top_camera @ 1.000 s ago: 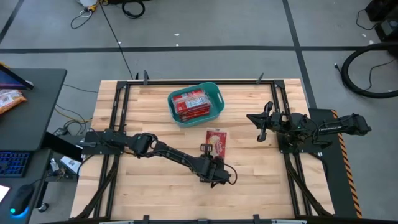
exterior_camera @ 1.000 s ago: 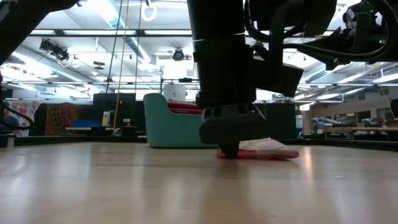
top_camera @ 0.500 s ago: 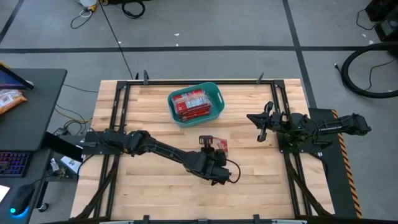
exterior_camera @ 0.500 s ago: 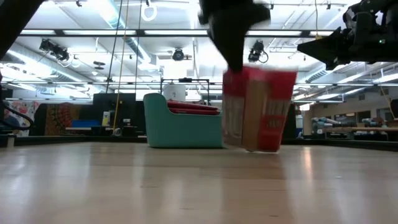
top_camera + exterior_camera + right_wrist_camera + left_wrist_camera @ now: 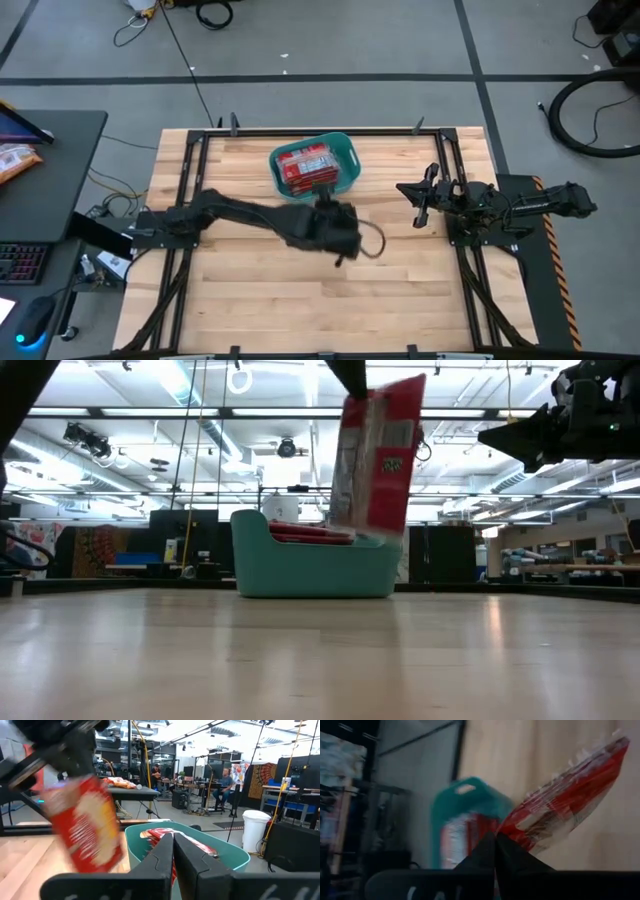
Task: Sort popcorn bags into baskets
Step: Put the red popcorn bag into the green bin
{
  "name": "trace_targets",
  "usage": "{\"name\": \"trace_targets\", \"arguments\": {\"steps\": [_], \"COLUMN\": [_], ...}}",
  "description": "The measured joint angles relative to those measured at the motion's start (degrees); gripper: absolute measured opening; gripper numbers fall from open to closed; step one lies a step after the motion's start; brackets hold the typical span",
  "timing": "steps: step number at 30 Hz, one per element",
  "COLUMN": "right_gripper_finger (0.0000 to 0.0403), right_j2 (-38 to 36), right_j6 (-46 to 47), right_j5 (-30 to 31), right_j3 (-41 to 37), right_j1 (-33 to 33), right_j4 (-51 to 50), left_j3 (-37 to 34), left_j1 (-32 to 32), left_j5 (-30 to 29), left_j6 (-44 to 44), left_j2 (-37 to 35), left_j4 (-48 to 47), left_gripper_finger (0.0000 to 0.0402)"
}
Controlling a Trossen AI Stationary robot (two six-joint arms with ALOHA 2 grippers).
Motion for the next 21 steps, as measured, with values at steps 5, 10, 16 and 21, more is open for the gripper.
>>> {"name": "trace_targets", "arguments": {"steps": [5,10,16,21], "right_gripper_finger": [0.002,0.002,0.002,0.002], "right_j2": [0.0,0.0,0.0,0.0], "right_j6": [0.0,0.0,0.0,0.0], "right_j5": [0.0,0.0,0.0,0.0], "right_j3": [0.0,0.0,0.0,0.0], "right_j1": [0.0,0.0,0.0,0.0], "right_j4": [0.0,0.0,0.0,0.0], "left_j3": [0.2,0.1,0.1,0.1], "left_j1": [4.1,10.3,19.4,25.2], "left_j5": [-3.0,-0.8,8.6,19.0], "left_j6": [9.1,18.4,26.0,35.3], "left_j2": [-4.1,-5.9,-6.3,-6.3], "left_j4": [2.4,5.6,10.1,11.9], "left_gripper_finger": [0.0001,0.0001,0.0,0.0]}}
